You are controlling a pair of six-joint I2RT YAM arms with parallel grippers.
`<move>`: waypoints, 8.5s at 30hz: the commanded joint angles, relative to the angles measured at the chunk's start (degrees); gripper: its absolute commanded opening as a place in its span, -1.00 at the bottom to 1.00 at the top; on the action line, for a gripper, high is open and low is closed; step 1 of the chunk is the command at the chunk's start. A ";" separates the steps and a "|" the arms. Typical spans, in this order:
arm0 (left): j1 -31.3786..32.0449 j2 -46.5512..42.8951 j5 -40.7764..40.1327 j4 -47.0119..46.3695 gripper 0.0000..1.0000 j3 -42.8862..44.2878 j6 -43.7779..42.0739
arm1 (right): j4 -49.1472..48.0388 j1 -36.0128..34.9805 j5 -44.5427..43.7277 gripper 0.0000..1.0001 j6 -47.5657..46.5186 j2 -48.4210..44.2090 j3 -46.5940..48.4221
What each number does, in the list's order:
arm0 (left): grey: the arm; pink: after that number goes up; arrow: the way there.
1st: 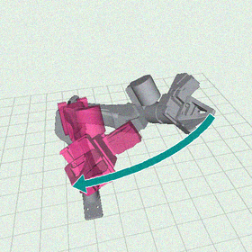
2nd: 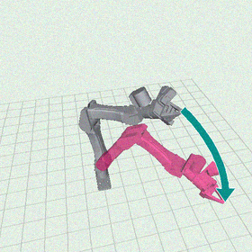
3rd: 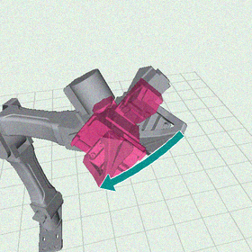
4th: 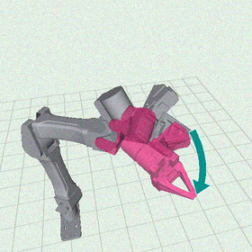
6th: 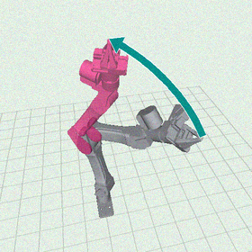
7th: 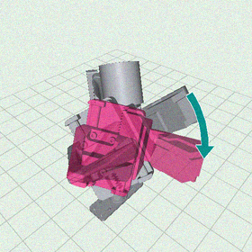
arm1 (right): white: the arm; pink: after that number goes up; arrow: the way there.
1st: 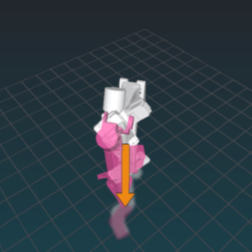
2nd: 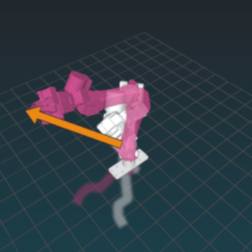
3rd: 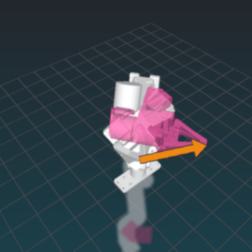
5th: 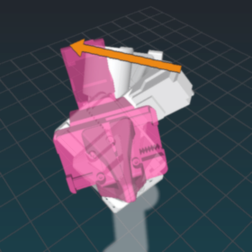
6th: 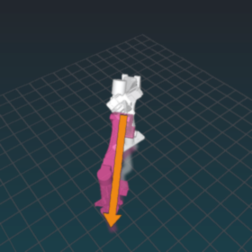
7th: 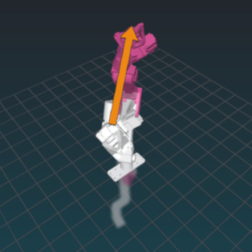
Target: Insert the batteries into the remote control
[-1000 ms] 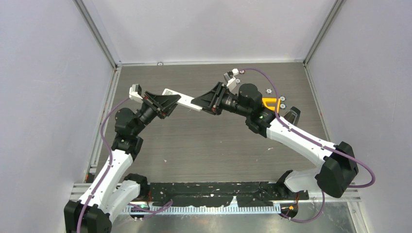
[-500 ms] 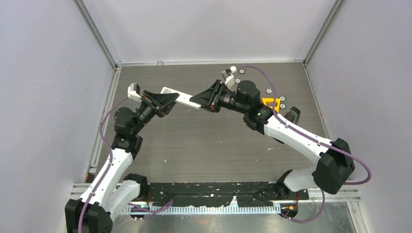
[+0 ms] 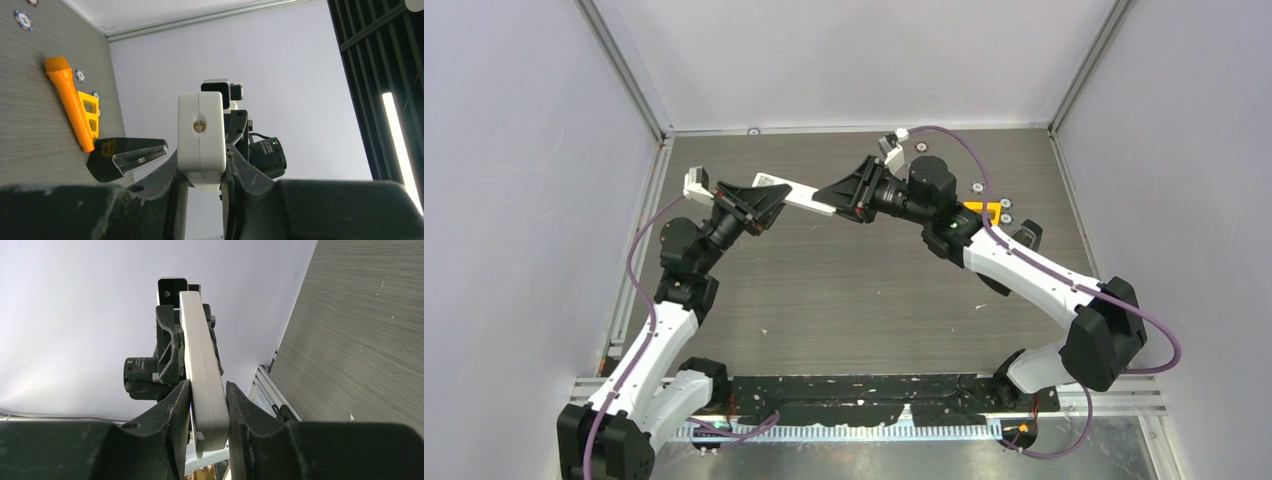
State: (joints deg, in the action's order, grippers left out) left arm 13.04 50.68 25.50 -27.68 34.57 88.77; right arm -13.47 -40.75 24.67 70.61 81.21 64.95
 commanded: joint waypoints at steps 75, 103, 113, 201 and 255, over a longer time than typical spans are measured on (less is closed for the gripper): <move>2.61 0.24 29.45 6.18 -1.00 11.13 -29.14 | 28.86 8.71 25.06 0.78 -49.36 -12.55 7.48; 2.70 2.48 40.11 4.54 -1.00 14.30 -34.98 | 33.76 -1.05 23.32 0.16 -53.91 -3.76 14.54; 2.71 3.68 40.26 3.91 -1.00 14.98 -35.05 | 30.16 -1.13 25.48 0.06 -51.10 -1.95 13.63; 2.36 -1.55 -14.82 70.05 0.99 24.62 -66.98 | 46.31 1.17 -38.07 0.21 -49.74 23.16 12.63; 2.26 -1.97 -30.53 70.65 0.99 25.61 -56.00 | 46.52 -2.07 -45.06 0.22 -52.20 31.19 15.97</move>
State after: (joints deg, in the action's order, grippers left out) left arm 15.62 50.63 1.78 42.22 58.57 28.36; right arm 37.63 -43.03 -30.96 17.10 116.60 83.05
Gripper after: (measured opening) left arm 0.994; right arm 0.570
